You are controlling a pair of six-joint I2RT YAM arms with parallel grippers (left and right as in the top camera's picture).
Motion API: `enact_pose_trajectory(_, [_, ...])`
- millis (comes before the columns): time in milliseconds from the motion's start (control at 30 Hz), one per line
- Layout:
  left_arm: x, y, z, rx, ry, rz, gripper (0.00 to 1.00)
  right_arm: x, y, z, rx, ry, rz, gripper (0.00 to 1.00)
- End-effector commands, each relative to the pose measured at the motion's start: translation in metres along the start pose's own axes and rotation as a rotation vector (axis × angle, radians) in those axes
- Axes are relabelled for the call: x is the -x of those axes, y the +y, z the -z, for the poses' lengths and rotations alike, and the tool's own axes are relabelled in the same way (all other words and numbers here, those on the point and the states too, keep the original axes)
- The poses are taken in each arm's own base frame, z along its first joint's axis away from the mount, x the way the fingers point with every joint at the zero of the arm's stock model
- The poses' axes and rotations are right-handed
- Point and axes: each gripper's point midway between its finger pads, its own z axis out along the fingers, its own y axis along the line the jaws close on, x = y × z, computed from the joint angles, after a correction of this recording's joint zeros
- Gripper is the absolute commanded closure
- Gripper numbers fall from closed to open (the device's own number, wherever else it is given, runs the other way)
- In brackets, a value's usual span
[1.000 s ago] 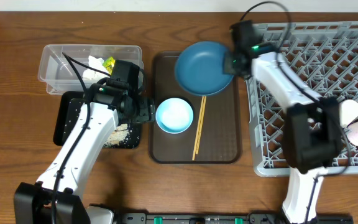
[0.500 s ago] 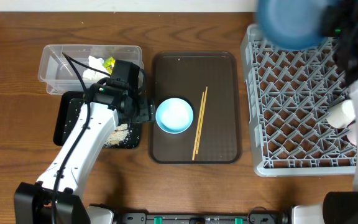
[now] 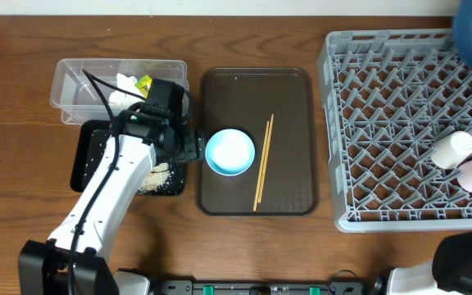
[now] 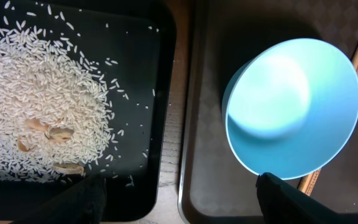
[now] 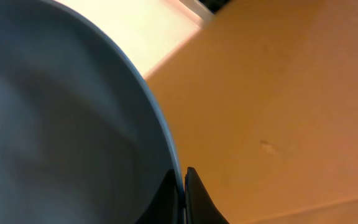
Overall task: Sort waste into correct bins and load items into the dishwasher rack
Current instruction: 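Lift the blue plate with the right gripper and place it in the rack, then reach the right gripper to the light-blue bowl and grasp it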
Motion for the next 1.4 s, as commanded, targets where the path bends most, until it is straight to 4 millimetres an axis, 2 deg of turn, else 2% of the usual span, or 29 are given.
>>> enact_pose_trajectory(0, [0.003, 0.002, 0.004, 0.014, -0.019, -0.010, 0.20, -0.021, -0.008, -0.020, -0.061, 0.083, 0.220, 0.99])
enact_pose_trajectory(167, [0.003, 0.002, 0.004, 0.014, -0.018, -0.010, 0.20, -0.041, -0.026, -0.043, -0.179, 0.175, 0.351, 0.99])
enact_pose_trajectory(300, [0.003, 0.002, 0.004, 0.014, -0.018, -0.010, 0.20, -0.049, -0.031, -0.056, -0.216, 0.186, 0.342, 0.99])
enact_pose_trajectory(600, [0.002, 0.002, 0.004, 0.015, -0.015, -0.010, 0.20, -0.085, -0.008, -0.087, -0.198, 0.292, 0.401, 0.99])
enact_pose_trajectory(933, [0.002, 0.002, 0.004, 0.015, -0.015, -0.010, 0.20, -0.111, 0.018, -0.111, -0.186, 0.354, 0.423, 0.99])
enact_pose_trajectory(1100, [0.002, 0.002, 0.004, 0.015, -0.015, -0.010, 0.20, -0.111, 0.032, -0.113, -0.167, 0.342, 0.344, 0.99])
enact_pose_trajectory(1300, [0.002, 0.002, 0.004, 0.015, -0.016, -0.010, 0.20, -0.108, 0.054, -0.105, -0.135, 0.361, 0.290, 0.98])
enact_pose_trajectory(1367, [0.002, 0.002, 0.004, 0.015, -0.016, -0.010, 0.20, -0.108, 0.061, -0.100, -0.139, 0.381, 0.258, 0.91])
